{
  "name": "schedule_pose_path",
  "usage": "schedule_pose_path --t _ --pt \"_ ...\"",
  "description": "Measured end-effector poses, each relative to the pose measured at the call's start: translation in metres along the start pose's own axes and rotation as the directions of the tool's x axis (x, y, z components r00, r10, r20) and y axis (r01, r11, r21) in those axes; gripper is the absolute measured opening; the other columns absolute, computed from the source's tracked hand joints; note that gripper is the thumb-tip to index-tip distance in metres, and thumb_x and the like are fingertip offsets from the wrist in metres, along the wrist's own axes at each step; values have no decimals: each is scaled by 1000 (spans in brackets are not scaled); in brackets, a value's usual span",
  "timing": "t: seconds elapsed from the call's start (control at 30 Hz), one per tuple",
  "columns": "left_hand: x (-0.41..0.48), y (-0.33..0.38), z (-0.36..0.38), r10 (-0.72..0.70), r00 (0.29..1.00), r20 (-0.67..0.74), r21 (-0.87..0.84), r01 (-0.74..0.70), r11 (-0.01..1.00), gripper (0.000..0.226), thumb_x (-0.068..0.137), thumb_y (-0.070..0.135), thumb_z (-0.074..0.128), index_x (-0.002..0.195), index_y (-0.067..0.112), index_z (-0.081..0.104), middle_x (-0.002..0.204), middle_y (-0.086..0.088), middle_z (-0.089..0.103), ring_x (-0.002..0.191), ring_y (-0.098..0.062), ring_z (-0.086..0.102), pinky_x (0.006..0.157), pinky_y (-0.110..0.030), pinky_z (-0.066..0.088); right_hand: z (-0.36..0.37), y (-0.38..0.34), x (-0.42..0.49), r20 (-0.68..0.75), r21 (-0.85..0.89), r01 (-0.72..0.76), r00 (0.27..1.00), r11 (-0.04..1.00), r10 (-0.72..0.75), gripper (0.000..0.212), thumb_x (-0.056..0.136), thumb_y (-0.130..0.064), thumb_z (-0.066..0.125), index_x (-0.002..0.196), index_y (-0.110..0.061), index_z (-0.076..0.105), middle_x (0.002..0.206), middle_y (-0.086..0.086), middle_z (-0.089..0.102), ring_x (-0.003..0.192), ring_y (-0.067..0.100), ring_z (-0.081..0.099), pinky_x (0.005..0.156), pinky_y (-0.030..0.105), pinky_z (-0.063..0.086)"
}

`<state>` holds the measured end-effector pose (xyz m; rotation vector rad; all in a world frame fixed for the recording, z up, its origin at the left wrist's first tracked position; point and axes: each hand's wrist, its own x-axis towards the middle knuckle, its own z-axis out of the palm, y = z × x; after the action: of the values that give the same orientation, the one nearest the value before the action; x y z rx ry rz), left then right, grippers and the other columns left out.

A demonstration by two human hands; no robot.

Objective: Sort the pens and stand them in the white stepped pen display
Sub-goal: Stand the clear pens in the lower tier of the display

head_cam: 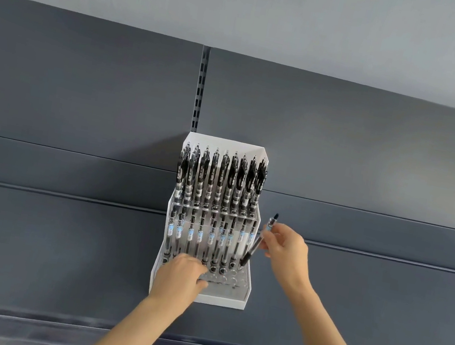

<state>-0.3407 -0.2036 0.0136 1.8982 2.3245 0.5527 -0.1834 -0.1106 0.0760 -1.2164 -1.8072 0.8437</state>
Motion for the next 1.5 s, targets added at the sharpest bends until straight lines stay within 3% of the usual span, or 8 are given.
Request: schedule_pose_path --t 0.17,0.33,0.7,0.8,0.87,1.17,1.3,1.5 --pt "4 -3 4 16 1000 -19 35 -15 999 37 93 34 50 127 21 58 131 8 57 126 -9 43 101 -25 39 19 0 6 31 -42 33 999 999 -32 20 93 -12 48 80 -1 58 77 20 66 65 32 54 66 37 49" --pt "4 -5 8 -6 1000 -29 38 7 999 32 92 34 51 116 18 66 122 4 63 119 -12 51 96 -28 44 40 9 -3 160 -328 83 987 941 -31 35 95 -12 45 62 -15 34 55 -1 41 49 14 33 46 22 26" --pt "3 -5 8 12 999 -52 18 -12 1000 33 94 33 50 122 21 61 122 7 63 117 -10 53 92 -23 43 45 6 -12 100 -337 -8 994 942 44 23 95 -11 42 73 -7 46 61 2 47 51 16 38 48 26 31" --pt "-1 -3 6 16 998 -54 -20 -17 1000 32 95 27 47 123 21 61 126 8 59 122 -9 46 94 -22 40 40 17 -21 99 -286 -36 993 958 67 20 93 -11 44 85 -2 60 69 9 58 58 24 48 58 34 45" --pt "-4 -4 6 -1 999 -52 -63 -2 998 32 95 24 48 125 21 59 130 9 55 123 -8 43 95 -20 38 33 25 -31 110 -256 -44 991 966 74 21 95 -13 45 100 -6 63 74 3 60 58 15 50 57 25 45" --pt "-11 54 9 -93 995 -28 -97 90 991 49 96 32 46 141 17 35 142 1 39 134 -15 32 106 -27 34 -66 82 -59 52 -429 -70 993 901 102 36 98 -22 40 132 -14 49 102 2 67 87 17 62 77 27 48" --pt "-17 118 28 10 1000 26 -135 -6 991 49 97 30 44 143 17 33 146 2 36 137 -15 29 111 -27 27 -114 118 -71 103 -525 -94 980 846 173 46 99 -29 40 142 -14 35 137 4 50 128 19 45 100 28 39" --pt "-17 223 64 104 987 122 -115 -90 989 51 97 30 44 144 17 30 146 1 35 138 -16 25 107 -28 32 -202 161 -89 108 -600 -126 966 790 236 52 98 -31 39 147 -16 25 148 2 35 138 22 28 110 32 30"
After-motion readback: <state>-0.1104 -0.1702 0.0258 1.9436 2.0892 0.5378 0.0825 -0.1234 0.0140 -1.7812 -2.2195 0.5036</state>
